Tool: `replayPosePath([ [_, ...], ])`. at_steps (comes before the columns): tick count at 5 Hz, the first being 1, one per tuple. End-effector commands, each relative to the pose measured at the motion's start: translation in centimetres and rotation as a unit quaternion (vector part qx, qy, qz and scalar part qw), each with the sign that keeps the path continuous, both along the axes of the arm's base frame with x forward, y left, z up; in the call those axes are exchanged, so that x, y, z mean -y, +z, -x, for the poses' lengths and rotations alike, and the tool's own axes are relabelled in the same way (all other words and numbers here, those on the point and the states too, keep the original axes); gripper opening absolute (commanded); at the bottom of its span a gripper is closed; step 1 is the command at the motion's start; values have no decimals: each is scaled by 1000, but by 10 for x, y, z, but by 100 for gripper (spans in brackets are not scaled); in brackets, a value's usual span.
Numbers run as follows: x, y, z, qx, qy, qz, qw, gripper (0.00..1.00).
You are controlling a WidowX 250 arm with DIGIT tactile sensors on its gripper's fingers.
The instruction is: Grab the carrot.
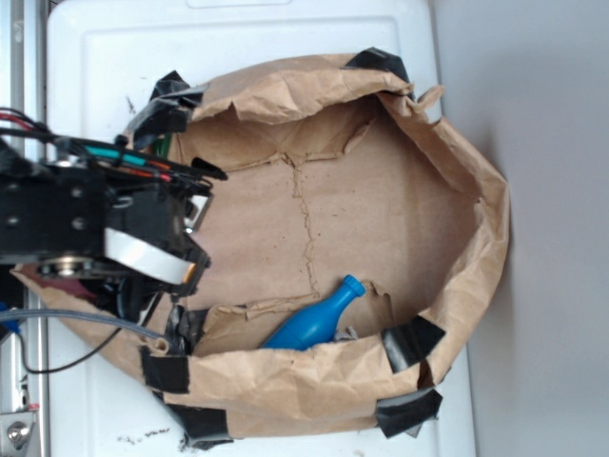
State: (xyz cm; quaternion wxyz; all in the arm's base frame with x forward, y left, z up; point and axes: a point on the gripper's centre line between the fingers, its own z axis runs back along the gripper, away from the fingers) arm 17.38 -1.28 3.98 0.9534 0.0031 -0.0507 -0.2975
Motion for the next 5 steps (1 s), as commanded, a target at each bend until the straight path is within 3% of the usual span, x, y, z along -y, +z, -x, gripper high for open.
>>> replayPosePath([
  [1,-20,18,-25,-5,-9,29,1000,0],
  [2,-29,31,-40,-17,3,45,999,100],
  [5,-29,31,-40,-17,3,45,999,100],
])
